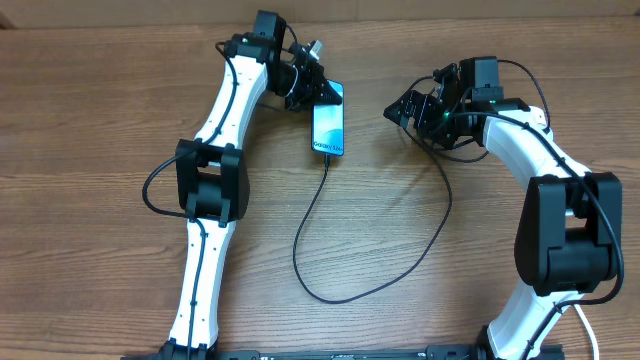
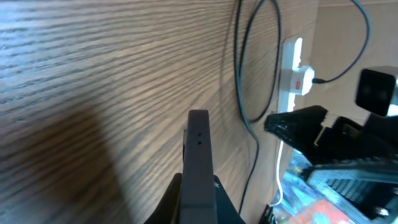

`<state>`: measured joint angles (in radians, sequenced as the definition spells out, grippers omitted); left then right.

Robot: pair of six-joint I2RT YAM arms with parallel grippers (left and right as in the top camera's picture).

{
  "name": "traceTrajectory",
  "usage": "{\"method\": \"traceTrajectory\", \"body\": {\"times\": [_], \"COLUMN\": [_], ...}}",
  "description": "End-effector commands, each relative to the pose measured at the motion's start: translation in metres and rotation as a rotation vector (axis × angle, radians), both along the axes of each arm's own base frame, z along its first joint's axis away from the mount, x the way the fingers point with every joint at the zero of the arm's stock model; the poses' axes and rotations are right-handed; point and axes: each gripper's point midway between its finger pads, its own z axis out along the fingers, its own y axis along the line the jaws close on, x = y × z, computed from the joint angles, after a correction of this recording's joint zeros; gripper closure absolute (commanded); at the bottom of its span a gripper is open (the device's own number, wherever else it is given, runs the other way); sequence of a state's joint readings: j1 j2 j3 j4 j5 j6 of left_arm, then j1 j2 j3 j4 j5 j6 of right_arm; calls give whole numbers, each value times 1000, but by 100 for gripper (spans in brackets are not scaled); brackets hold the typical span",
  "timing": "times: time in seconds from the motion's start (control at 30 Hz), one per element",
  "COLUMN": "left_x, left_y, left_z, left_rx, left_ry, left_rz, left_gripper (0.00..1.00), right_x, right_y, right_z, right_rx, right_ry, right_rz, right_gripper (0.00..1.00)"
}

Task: Plug charger to phone and switch on socket

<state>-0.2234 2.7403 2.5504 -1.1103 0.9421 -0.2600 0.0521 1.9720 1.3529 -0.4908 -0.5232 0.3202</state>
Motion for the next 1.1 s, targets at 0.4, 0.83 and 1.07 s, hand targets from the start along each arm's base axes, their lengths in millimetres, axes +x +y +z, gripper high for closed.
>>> {"method": "traceTrajectory", "body": {"times": [0.4,0.83,1.07], "left_x": [-18,-16,-17], "left_y": [-5,-3,-6], "left_z": [-37,-46,-55], "left_rx": [2,60,132], "left_ry": [113,115,136], "left_rz": [3,26,58], "left_gripper": [96,95,95], "right_x": [5,4,4], "right_y": [-3,-3,-3], "right_z": [8,8,8], "right_rx": [-11,-11,-11], "right_ry": [-29,-28,-25], "right_rz": [-2,-2,-2], "right_gripper": [3,3,3]}}
